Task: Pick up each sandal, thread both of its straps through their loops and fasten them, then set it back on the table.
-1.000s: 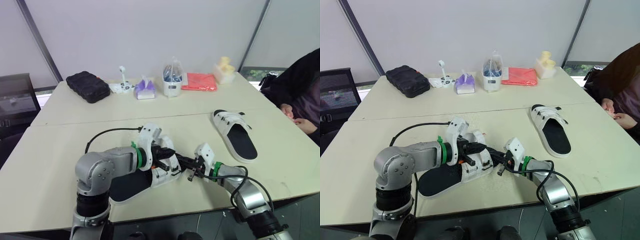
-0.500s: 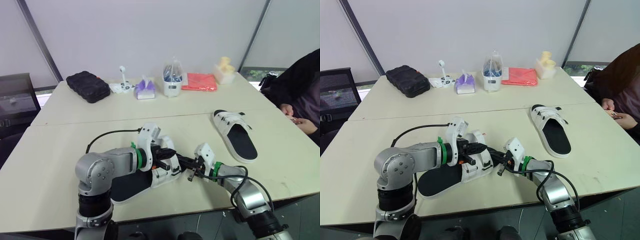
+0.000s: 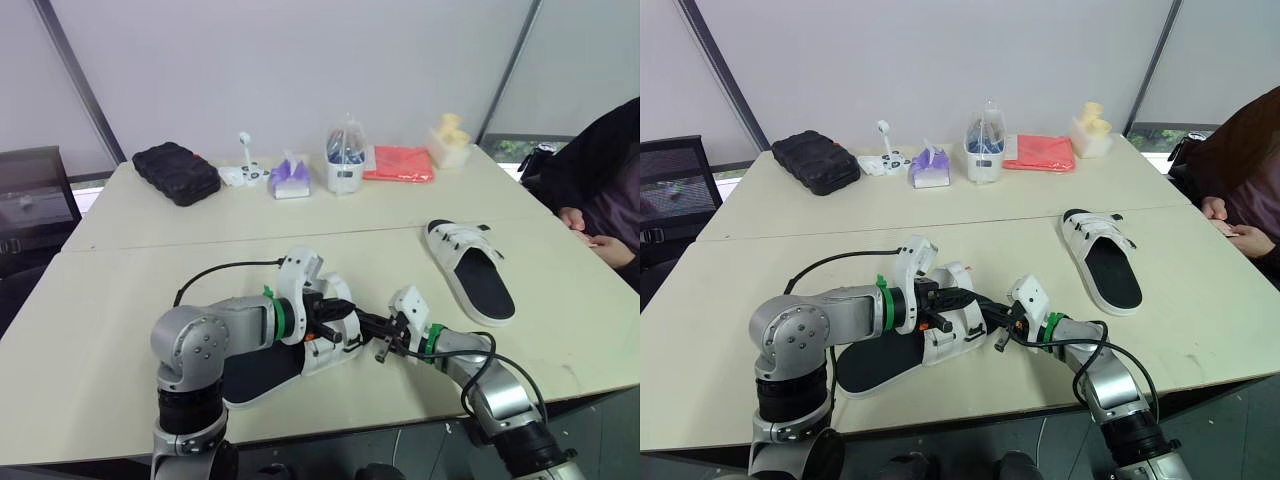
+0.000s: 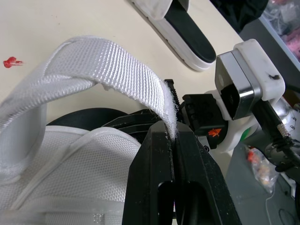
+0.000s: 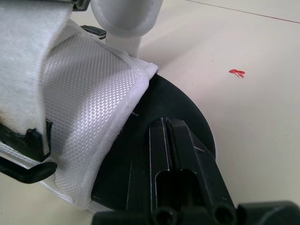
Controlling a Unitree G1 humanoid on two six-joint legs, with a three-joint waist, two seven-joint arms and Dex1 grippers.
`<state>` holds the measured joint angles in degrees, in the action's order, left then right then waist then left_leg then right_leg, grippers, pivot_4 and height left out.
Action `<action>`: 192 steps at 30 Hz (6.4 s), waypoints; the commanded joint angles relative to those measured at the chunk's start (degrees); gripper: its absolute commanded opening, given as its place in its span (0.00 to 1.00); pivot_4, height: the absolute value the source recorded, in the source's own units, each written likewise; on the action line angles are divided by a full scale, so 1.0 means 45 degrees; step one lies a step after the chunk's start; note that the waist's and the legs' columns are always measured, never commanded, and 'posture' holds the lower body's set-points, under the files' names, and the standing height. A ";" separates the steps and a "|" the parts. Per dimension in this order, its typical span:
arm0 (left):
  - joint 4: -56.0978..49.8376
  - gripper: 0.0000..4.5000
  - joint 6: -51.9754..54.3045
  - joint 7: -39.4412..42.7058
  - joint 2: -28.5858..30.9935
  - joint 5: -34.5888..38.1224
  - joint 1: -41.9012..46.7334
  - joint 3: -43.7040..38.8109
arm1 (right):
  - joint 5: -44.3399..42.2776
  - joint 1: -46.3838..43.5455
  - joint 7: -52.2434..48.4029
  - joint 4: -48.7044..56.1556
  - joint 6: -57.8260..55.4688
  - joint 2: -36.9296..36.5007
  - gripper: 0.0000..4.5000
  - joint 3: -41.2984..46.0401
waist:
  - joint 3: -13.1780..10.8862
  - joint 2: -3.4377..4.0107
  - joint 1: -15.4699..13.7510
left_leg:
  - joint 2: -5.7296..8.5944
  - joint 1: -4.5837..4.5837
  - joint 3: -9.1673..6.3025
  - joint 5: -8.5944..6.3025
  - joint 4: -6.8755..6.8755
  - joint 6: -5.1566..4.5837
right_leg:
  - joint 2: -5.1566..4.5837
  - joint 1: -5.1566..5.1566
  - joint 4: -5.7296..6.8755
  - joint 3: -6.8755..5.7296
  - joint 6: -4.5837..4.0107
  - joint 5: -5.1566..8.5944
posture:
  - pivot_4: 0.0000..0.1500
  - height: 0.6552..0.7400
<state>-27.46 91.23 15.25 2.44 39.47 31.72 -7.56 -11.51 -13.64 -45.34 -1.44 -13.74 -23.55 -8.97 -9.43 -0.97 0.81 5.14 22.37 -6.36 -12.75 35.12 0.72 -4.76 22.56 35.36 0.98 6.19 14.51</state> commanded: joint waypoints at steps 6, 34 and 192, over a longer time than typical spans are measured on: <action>-0.0678 0.01 0.0279 0.0287 0.0033 0.0297 -0.0069 -0.0012 | 0.0388 0.0325 0.0001 -0.0714 -0.0491 0.0122 0.00 -0.0585 | 0.0000 0.0000 0.0000 | 0.0000 0.0000 0.0000 0.0000 0.0000 0.0001 | 0.0000 0.0000 0.0000 0.0001 -0.0006 0.0003 | 1.00 1.00; -0.0579 0.01 0.0281 -0.1041 -0.0440 0.0706 0.0261 -0.0812 | 0.0474 0.0256 -0.0088 -0.0908 -0.0356 0.0258 0.00 -0.0738 | -0.0001 -0.0002 0.0017 | -0.0004 -0.0001 0.0001 0.0000 0.0000 0.0002 | 0.0006 0.0000 0.0000 0.0002 0.0001 -0.0001 | 1.00 1.00; -0.0736 0.01 0.0281 -0.6066 -0.0442 0.6025 -0.0839 -0.0561 | 0.0371 0.1170 -0.0121 0.0239 -0.1075 0.0632 0.00 -0.1066 | -0.0004 -0.0009 0.0004 | -0.0025 0.0001 -0.0008 -0.0028 -0.0011 0.0048 | 0.0029 0.0011 -0.0006 0.0006 -0.0035 0.0024 | 1.00 1.00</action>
<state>-30.32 92.02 -11.80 0.57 65.30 27.83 -10.36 -11.30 -10.94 -45.07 2.02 -15.77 -21.36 -8.98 -9.45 -1.01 0.82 5.03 22.38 -6.40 -12.87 35.08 0.93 -4.63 22.61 35.33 1.01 6.03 14.62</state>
